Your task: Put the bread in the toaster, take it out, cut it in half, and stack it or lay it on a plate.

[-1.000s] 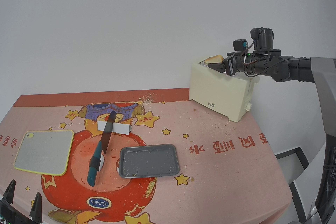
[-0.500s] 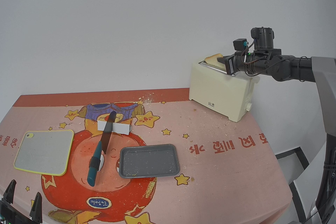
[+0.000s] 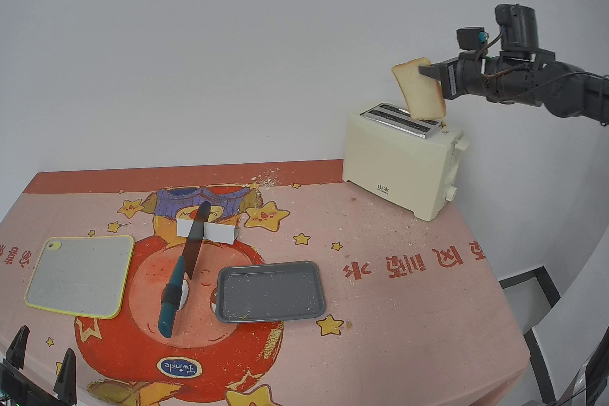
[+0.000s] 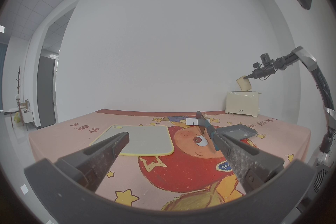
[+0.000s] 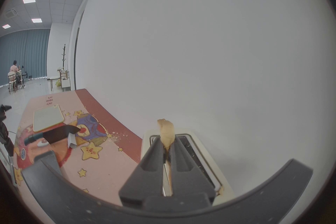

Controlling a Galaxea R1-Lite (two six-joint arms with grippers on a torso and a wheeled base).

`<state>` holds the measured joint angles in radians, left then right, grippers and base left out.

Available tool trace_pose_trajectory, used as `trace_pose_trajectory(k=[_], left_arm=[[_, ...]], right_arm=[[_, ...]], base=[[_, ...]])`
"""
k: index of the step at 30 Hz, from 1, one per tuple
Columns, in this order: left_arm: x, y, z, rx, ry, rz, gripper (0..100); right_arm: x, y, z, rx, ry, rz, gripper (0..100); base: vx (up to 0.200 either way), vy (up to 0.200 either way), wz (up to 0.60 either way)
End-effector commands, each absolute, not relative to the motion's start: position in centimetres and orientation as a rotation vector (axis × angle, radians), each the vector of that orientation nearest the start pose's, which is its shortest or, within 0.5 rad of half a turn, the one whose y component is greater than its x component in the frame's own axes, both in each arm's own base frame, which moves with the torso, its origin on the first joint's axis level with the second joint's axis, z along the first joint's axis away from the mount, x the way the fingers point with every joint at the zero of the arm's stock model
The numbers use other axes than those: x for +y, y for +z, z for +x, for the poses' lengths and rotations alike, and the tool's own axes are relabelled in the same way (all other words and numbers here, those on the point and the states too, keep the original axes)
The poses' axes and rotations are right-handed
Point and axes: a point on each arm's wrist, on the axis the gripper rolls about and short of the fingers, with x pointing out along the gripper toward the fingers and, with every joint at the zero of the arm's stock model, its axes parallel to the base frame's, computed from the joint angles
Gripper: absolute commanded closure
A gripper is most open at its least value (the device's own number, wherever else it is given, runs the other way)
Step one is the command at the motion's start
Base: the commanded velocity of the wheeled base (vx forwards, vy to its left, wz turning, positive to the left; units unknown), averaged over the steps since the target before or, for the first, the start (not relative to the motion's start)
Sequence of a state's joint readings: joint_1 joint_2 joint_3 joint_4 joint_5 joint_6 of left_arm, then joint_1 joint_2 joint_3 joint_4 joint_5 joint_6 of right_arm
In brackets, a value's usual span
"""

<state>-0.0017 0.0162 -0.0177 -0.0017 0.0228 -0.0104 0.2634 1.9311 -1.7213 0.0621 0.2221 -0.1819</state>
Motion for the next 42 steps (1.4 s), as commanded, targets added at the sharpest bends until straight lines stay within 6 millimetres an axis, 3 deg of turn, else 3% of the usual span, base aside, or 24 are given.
trace_pose_trajectory(k=[1,5,9,12,19,30,34,42], left_arm=[[0.1,7.6,-2.2,0.003,0.021,-0.011,0],[0.1,7.6,-2.2,0.003,0.021,-0.011,0],[0.1,7.6,-2.2,0.004,0.022,-0.011,0],[0.1,7.6,-2.2,0.003,0.021,-0.011,0],[0.1,7.6,-2.2,0.005,0.021,-0.009,0],[0.1,7.6,-2.2,0.003,0.021,-0.012,0],[0.1,7.6,-2.2,0.004,0.02,-0.011,0],[0.1,7.6,-2.2,0.004,0.022,-0.012,0]], right_arm=[[8.5,32.2,30.0,0.268,0.442,-0.099,100],[7.8,30.6,27.1,0.386,0.426,0.011,100],[7.9,26.6,23.4,0.563,0.435,0.165,100],[8.0,24.8,21.2,0.653,0.444,0.268,100],[7.2,23.6,18.3,0.68,0.438,0.293,100],[7.6,19.3,18.0,0.764,0.433,0.287,100],[8.0,17.1,19.0,0.745,0.417,0.265,100],[9.5,17.0,19.3,0.67,0.423,0.297,100]], base=[[0.0,0.0,0.0],[0.0,0.0,0.0],[0.0,0.0,0.0],[0.0,0.0,0.0],[0.0,0.0,0.0],[0.0,0.0,0.0],[0.0,0.0,0.0],[0.0,0.175,0.0]])
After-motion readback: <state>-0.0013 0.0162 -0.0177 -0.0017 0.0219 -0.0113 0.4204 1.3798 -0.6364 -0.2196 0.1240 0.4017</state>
